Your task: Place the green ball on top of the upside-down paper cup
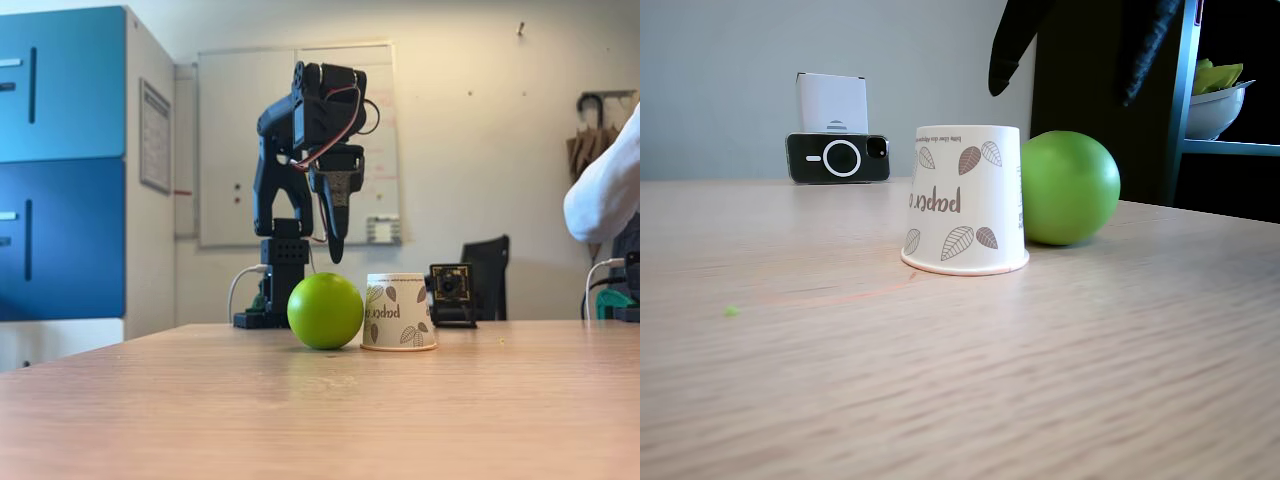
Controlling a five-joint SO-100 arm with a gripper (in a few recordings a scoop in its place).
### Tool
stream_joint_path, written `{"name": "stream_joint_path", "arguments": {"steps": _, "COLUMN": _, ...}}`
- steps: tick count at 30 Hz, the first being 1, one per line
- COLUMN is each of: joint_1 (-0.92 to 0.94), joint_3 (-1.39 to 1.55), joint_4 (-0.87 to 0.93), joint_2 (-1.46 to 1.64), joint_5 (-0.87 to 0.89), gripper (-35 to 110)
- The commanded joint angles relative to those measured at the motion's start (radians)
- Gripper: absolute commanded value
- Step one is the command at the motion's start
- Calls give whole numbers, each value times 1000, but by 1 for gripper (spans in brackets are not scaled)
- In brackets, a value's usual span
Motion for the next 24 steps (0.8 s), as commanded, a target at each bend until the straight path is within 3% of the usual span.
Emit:
{"name": "stream_joint_path", "arguments": {"steps": 1, "joint_1": 15, "joint_3": -35, "joint_4": -28, "joint_2": -17, "joint_5": -25, "gripper": 46}}
{"name": "stream_joint_path", "arguments": {"steps": 24, "joint_1": 84, "joint_3": 40, "joint_4": -144, "joint_2": -202, "joint_5": 58, "gripper": 43}}
